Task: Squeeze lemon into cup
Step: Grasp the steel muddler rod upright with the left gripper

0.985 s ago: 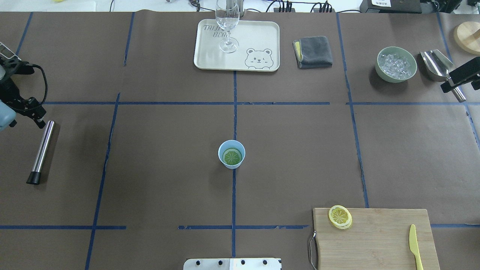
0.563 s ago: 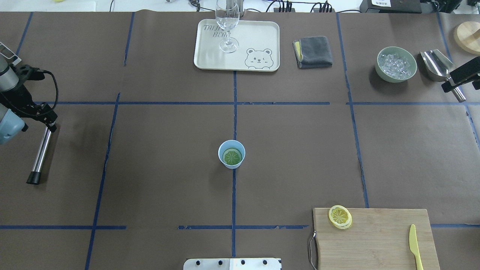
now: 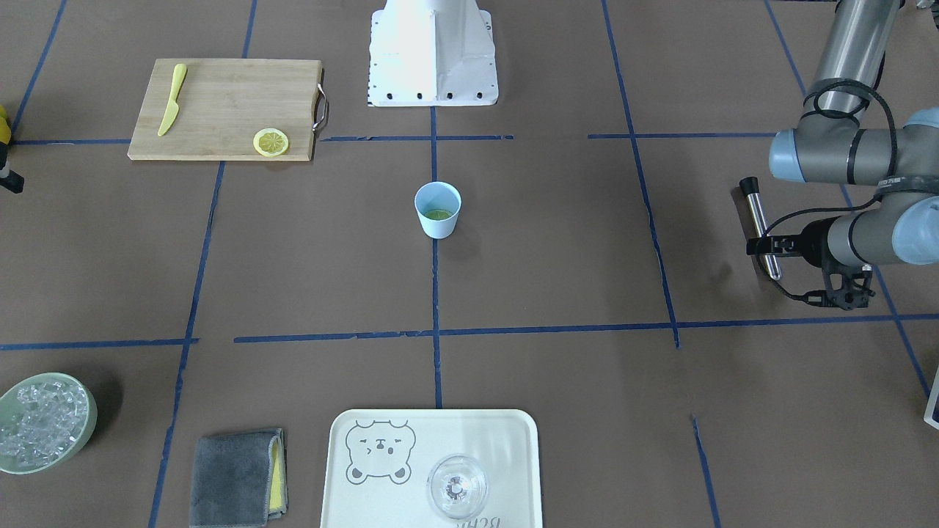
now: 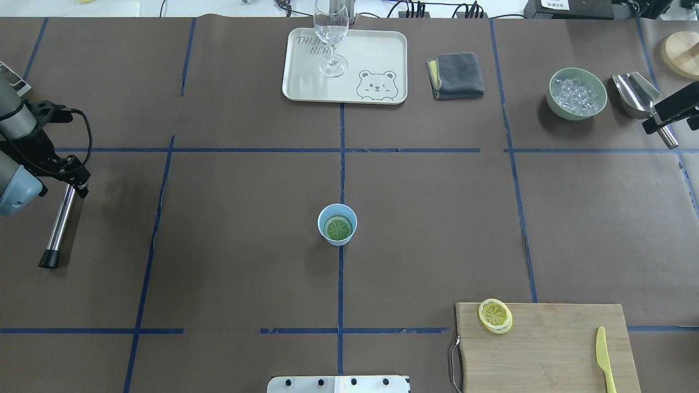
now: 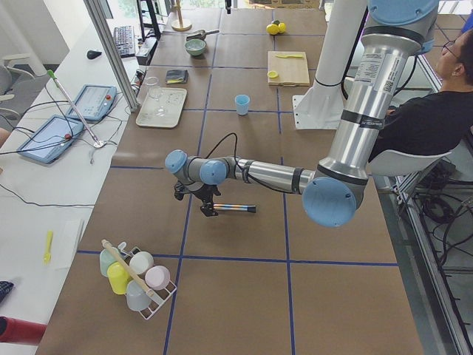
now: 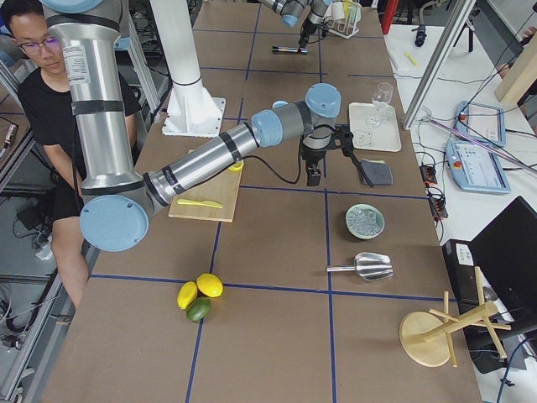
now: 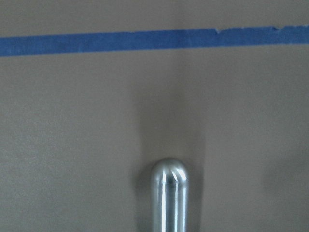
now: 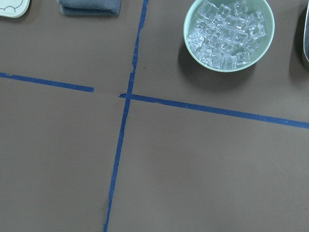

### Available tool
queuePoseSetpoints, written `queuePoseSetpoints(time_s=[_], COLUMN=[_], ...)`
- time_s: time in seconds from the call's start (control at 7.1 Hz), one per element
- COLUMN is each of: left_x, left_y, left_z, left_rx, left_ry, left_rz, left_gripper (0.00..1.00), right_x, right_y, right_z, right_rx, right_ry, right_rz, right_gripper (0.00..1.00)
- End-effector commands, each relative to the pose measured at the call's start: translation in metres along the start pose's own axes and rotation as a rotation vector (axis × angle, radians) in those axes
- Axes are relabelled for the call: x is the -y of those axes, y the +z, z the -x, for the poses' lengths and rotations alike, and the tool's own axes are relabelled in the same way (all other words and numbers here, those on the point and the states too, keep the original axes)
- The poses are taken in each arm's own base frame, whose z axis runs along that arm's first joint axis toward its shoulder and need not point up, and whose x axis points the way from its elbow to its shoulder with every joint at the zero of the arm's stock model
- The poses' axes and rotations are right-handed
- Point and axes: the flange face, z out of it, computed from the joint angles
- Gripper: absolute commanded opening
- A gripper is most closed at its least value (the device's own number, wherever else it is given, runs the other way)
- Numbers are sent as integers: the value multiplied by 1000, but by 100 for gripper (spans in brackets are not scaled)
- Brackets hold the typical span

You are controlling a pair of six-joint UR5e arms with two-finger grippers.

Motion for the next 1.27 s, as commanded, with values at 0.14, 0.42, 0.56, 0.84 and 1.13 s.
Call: queuePoseSetpoints(time_s=[0.14,0.42,0.56,0.84,1.13], left_x=[1,0,0,0,-5], left_y=[9,10,9,9,-11], left_z=[7,9,8,7,-14], left_rx=[3,5,7,12,5], left_ry=[-7,-10,-9,-9,-18], left_rz=[10,12,10,9,-30], left_gripper=[85,52,39,4,0], right_x=[0,0,0,0,0], right_y=[-2,-3,-3,-3,-6], right_z=[2,3,4,4,7], right_rx=[4,4,4,4,6], right_ry=[3,1,0,0,-4], right_rz=[-3,-5,-6,-6,-11], right_gripper=[100,100,100,100,100])
